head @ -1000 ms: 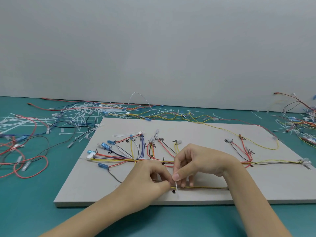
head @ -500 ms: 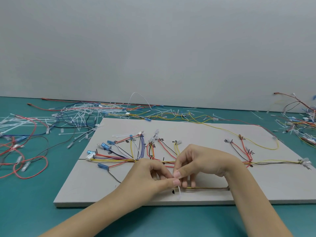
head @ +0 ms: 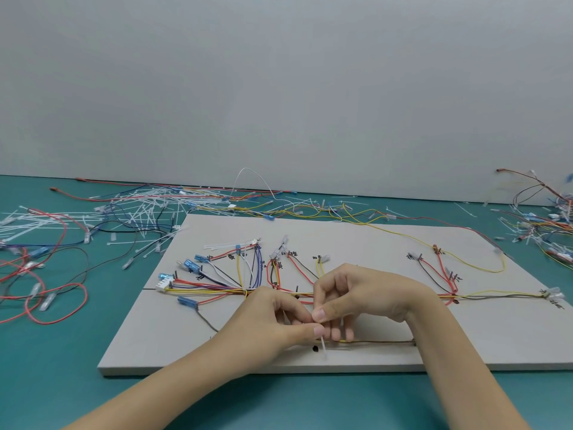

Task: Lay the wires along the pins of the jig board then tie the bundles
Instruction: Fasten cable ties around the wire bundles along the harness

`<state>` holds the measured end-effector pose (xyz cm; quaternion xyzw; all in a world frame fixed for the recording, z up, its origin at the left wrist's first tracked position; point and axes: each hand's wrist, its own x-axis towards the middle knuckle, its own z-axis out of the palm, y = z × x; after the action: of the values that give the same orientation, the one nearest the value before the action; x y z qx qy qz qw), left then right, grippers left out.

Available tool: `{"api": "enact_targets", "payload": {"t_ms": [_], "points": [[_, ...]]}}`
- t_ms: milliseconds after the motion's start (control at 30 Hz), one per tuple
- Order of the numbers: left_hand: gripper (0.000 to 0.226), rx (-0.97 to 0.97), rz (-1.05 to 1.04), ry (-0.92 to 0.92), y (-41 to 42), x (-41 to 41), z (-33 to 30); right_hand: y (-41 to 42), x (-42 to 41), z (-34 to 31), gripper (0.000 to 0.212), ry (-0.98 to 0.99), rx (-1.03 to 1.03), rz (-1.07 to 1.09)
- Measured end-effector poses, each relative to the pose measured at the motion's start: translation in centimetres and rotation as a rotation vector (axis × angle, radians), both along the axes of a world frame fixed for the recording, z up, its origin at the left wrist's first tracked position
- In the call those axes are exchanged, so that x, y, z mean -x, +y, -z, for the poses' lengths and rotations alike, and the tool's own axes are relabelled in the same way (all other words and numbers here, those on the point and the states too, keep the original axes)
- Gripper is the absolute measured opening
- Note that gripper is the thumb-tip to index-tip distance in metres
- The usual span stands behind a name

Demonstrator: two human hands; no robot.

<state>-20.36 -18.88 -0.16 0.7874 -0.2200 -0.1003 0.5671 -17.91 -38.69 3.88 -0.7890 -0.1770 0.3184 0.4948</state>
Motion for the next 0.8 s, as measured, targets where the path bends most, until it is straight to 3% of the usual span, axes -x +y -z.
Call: {"api": "enact_targets", "payload": {"t_ms": [800], "points": [[0.012,0.034,-0.038,0.039,-0.25,0.21,-0.56,-0.03,-0.02,-0.12,0.008,0.004,-0.011,0.016]]}}
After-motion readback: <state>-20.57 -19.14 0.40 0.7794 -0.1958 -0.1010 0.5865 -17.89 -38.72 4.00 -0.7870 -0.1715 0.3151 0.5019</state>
